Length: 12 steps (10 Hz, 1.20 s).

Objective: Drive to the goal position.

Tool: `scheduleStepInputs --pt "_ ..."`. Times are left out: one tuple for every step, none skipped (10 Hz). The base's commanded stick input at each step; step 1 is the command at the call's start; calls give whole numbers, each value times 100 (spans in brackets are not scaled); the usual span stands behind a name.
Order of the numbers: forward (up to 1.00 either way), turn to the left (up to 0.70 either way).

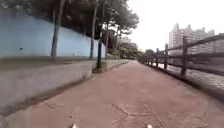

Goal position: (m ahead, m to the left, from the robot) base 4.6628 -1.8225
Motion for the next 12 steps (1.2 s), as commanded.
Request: scheduleStepInputs --pt "100 -36" --pt "100 -11" --pt "100 -2" --pt "100 0" --pt "100 0" --pt "100 0" --pt "100 0" --pt "100 0" --pt "100 0" --pt "100 -25" --pt "100 -40" --pt "100 -40"
